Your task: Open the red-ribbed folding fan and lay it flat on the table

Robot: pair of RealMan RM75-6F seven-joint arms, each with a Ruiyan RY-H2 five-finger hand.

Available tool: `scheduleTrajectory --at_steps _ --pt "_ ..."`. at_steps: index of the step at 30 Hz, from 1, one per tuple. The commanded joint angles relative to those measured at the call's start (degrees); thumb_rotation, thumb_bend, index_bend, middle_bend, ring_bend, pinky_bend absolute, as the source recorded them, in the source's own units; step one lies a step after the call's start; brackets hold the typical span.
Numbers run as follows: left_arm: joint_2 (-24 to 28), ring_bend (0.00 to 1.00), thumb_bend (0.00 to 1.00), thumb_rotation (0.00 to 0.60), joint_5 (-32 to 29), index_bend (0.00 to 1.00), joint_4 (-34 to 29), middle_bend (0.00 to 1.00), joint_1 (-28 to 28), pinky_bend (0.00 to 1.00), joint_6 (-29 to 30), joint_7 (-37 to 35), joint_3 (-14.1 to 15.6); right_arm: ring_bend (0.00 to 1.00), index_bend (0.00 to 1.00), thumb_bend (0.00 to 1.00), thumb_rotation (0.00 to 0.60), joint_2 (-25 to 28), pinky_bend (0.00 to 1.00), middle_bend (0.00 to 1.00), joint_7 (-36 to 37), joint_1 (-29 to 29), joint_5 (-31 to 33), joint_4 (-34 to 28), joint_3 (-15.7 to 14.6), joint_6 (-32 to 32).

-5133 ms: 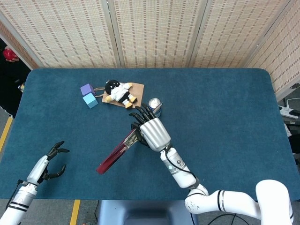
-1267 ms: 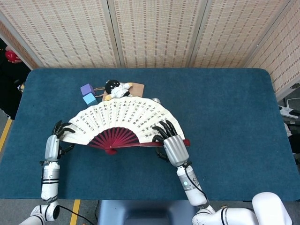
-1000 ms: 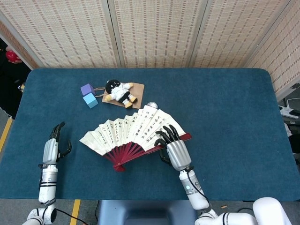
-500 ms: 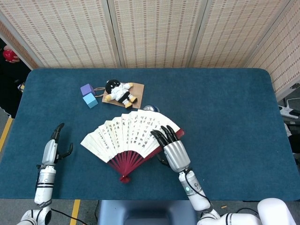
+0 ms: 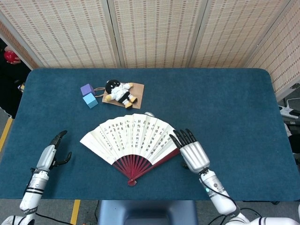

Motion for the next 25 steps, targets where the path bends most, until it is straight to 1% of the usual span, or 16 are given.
scheduleTrajectory --at_steps 1,3,6,10,13,16,19,22,25 --pt "2.91 0.0 0.43 0.6 0.87 0.0 -3.39 0.0 1.32 0.06 3.72 0.22 -0.21 0.0 0.0 0.06 0.6 4.85 0.0 0.0 -1.95 -2.06 1.22 -2.91 -0.7 1.84" --pt "4.63 0.0 0.42 0.6 1.74 0.0 -5.32 0.0 2.09 0.06 6.22 1.81 -0.06 0.0 0.0 0.06 0.6 6.87 0.0 0.0 -0.69 -3.72 0.02 -3.18 -1.28 4.0" --pt "7.29 0.0 0.43 0.6 3.01 0.0 -8.87 0.0 3.68 0.06 11.29 6.15 -0.21 0.0 0.0 0.06 0.6 10.17 0.0 0.0 2.81 -7.6 -3.11 -2.7 -2.99 8.82" --pt "11.18 0.0 0.42 0.6 4.87 0.0 -14.83 0.0 6.26 0.05 18.28 14.74 -0.25 0.0 0.0 0.06 0.6 14.75 0.0 0.0 8.41 -14.34 -6.27 -1.25 -5.76 16.42" --pt "14.6 0.0 0.42 0.6 6.06 0.0 -19.47 0.0 7.85 0.05 21.32 21.16 0.21 0.0 0.0 0.06 0.6 16.65 0.0 0.0 14.09 -19.12 -7.8 2.19 -7.14 21.25" --pt "17.78 0.0 0.42 0.6 6.4 0.0 -23.53 0.0 9.14 0.05 21.81 29.97 1.16 0.0 0.0 0.07 0.6 17.51 0.0 0.0 19.32 -22.72 -7.47 6.52 -7.31 23.9" --pt "20.68 0.0 0.42 0.6 5.02 0.0 -28.39 0.0 9.91 0.05 19.76 36.35 1.98 0.0 0.0 0.07 0.6 18.59 0.0 0.0 24.41 -24.33 -5.95 9.88 -6.58 23.16" --pt "22.26 0.0 0.42 0.6 5.2 0.0 -31.52 0.0 9.99 0.05 19.16 38.82 2.21 0.0 0.0 0.07 0.6 20.18 0.0 0.0 28.08 -24.77 -5.73 10.87 -5.28 22.49" --pt "21.87 0.0 0.42 0.6 5.7 0.0 -31.55 0.0 9.93 0.05 18.94 41.09 2.27 0.0 0.0 0.07 0.6 20.71 0.0 0.0 29.38 -25.22 -5.75 11.72 -4.44 21.88"
